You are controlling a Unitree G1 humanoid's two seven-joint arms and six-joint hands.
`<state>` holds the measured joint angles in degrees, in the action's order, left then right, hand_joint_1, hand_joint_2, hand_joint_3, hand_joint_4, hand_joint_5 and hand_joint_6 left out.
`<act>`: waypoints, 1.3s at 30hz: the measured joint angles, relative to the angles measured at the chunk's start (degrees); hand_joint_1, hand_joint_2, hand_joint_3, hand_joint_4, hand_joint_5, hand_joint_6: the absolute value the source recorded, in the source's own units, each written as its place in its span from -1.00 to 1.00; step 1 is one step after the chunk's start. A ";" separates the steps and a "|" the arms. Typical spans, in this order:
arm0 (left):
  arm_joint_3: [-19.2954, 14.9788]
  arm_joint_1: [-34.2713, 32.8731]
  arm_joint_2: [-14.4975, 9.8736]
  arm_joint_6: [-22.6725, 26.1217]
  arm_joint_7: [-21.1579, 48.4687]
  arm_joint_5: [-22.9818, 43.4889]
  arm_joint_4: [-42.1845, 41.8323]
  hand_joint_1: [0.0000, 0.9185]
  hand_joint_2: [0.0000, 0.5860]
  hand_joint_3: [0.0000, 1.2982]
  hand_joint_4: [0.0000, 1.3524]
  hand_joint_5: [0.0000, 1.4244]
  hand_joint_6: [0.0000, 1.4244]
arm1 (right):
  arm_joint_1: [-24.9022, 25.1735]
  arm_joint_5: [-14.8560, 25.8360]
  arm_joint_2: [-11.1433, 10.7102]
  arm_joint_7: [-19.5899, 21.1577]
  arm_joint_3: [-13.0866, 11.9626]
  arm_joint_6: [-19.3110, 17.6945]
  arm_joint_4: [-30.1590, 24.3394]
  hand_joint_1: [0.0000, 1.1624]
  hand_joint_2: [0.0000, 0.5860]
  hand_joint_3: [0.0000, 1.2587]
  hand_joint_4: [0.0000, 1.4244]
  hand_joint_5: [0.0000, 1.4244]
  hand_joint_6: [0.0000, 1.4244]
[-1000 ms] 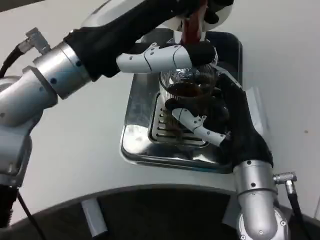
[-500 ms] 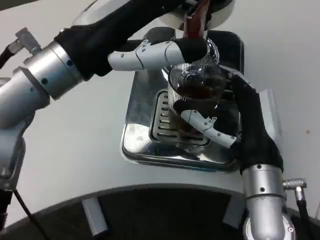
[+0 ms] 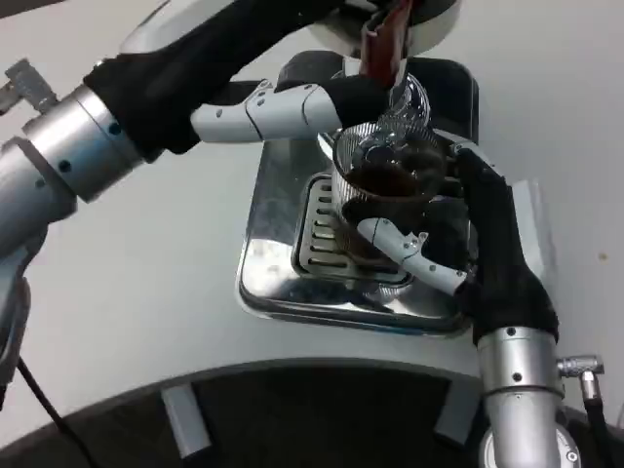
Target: Grasp the cup under the faucet to collect the drink, then remove the cup.
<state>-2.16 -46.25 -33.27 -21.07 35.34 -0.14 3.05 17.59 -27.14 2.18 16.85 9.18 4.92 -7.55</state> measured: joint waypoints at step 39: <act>-16.56 21.40 -5.15 1.74 -2.65 5.25 -10.29 -1.00 -0.64 -0.69 -0.64 -0.53 -0.46 | -4.73 -0.01 -2.53 -2.43 -0.82 -0.15 -5.59 0.60 -0.38 0.01 0.00 0.25 0.32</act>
<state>-18.72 -24.85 -38.42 -19.33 32.68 5.11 -7.24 12.86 -27.15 -0.35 14.43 8.36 4.77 -13.14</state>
